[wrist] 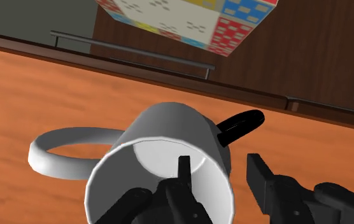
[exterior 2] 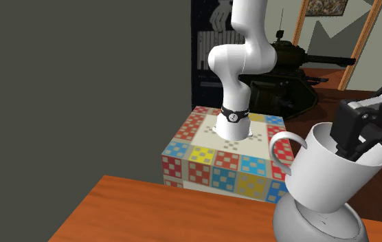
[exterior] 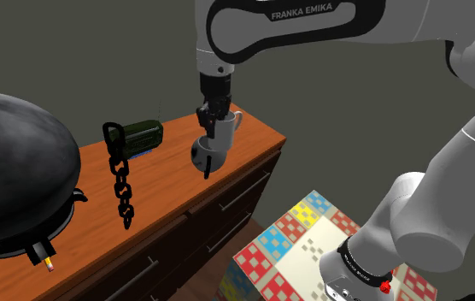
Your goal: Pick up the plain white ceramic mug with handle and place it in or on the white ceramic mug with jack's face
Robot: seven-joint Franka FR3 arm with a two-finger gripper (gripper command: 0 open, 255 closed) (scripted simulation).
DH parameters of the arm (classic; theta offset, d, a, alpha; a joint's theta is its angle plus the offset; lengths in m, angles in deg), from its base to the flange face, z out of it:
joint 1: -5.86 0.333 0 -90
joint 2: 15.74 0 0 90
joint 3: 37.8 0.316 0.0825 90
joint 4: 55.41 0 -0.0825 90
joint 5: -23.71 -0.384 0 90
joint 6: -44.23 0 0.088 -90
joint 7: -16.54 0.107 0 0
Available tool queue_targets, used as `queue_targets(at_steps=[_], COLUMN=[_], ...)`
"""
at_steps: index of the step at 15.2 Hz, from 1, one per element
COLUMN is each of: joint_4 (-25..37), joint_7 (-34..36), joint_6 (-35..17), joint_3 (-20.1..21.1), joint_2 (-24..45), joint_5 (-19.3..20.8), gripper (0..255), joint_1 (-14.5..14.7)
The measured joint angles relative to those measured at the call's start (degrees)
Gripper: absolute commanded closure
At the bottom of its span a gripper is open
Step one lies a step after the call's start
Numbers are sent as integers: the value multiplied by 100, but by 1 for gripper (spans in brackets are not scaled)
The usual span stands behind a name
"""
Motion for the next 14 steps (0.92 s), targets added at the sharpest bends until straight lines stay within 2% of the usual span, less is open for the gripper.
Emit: queue_targets(at_steps=[5,10,14], joint_4=[-9,694,753], joint_7=[1,-18,-1], joint_6=[-1,651,726], joint_3=[1,-1,9], joint_2=[3,48,38], joint_5=[-1,2,-3], gripper=[0,0,0], joint_1=[1,0,11])
